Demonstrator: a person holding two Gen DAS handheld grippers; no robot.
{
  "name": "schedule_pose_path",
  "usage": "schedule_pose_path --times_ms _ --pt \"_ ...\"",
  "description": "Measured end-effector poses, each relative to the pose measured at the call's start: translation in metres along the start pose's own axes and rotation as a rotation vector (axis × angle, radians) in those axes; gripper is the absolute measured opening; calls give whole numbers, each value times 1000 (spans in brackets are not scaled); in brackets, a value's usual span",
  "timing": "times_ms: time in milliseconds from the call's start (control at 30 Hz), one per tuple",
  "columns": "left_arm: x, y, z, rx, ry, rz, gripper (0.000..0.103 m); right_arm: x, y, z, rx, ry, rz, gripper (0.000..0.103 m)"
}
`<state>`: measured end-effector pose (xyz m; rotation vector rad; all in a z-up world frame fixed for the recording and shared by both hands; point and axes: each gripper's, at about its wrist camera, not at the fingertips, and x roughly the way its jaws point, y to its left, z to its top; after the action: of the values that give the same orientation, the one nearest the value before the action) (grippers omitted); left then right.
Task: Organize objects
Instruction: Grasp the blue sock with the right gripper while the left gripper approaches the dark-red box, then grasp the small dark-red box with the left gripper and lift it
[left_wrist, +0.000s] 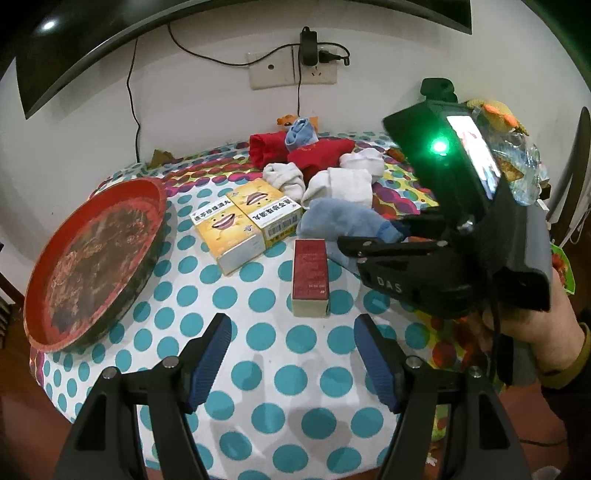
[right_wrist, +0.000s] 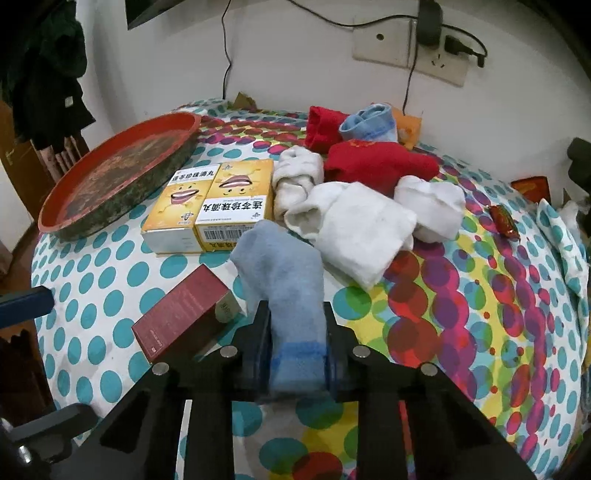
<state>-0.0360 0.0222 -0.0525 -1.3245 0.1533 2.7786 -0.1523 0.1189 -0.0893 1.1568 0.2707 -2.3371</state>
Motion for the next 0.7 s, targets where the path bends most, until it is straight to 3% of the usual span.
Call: schedule_pose_path --times_ms 233,400,567,700 --pt "21 -6 7 19 19 9 71 -27 -25 -14 61 -48 -16 20" --pt "37 -8 14 35 21 18 71 -45 -56 -19 124 -85 -125 20" --pt "54 -4 19 26 42 4 71 -47 -97 -19 270 -108 -217 20" --pt "63 -2 19 24 59 8 71 -42 -121 -19 371 -118 -248 20"
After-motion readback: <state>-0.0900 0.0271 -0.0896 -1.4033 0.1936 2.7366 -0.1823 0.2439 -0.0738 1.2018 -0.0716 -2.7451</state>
